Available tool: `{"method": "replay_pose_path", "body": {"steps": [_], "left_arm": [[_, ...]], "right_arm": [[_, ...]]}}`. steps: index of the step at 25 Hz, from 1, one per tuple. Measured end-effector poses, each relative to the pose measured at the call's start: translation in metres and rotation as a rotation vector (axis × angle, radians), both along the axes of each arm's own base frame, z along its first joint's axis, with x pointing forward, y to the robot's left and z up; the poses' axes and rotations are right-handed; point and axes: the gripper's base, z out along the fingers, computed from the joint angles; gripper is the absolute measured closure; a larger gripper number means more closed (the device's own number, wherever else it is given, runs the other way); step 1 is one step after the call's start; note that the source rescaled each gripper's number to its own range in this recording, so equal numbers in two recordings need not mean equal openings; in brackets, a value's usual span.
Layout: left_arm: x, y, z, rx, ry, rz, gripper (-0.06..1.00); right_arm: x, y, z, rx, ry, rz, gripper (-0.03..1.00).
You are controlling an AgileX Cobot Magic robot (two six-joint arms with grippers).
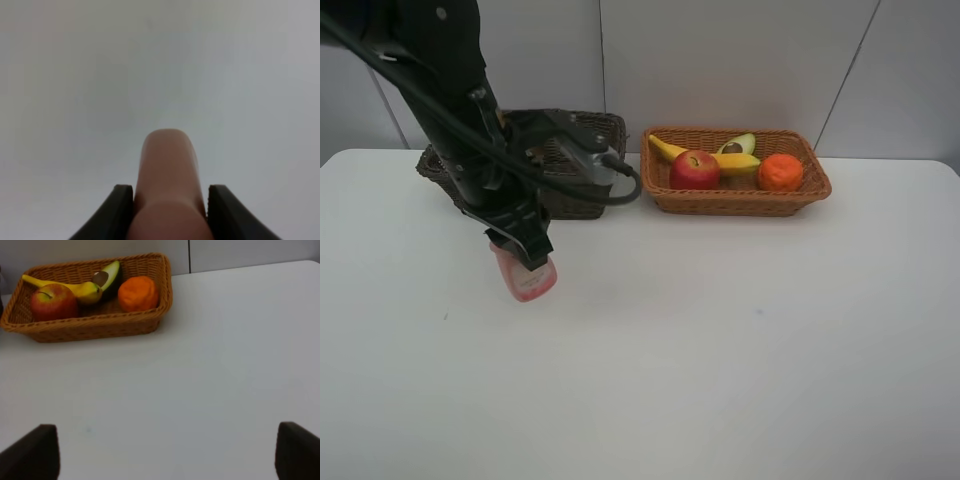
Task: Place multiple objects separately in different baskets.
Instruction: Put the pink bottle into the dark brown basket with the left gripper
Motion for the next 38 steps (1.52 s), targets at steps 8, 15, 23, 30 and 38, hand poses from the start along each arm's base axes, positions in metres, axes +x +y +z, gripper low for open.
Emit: {"method": "replay_pose_path", "body": {"steps": [8,15,23,30,38], "left_arm": [[0.023,-0.005,0.035,0.009,-0.162,-0.003,0.51],[0.044,-0.006,0.060,0.026,-0.375,-0.045,0.51],[0.065,-0.009,0.074,0.035,-0.657,-0.131,0.51],[0.082,-0.014,0.070,0.057,-0.808,-0.217,0.51],[0.112,-0.011,0.032,0.119,-0.856,-0.305,0.51]], "right_arm": [[0.000,0.000,0.000,0.000,0.000,0.000,0.12],[0.000,0.000,0.000,0.000,0.000,0.000,0.12],[0.000,0.000,0.000,0.000,0.000,0.000,0.12],[0.000,0.000,0.000,0.000,0.000,0.000,0.12],[0.000,0.000,0.000,0.000,0.000,0.000,0.12]]}}
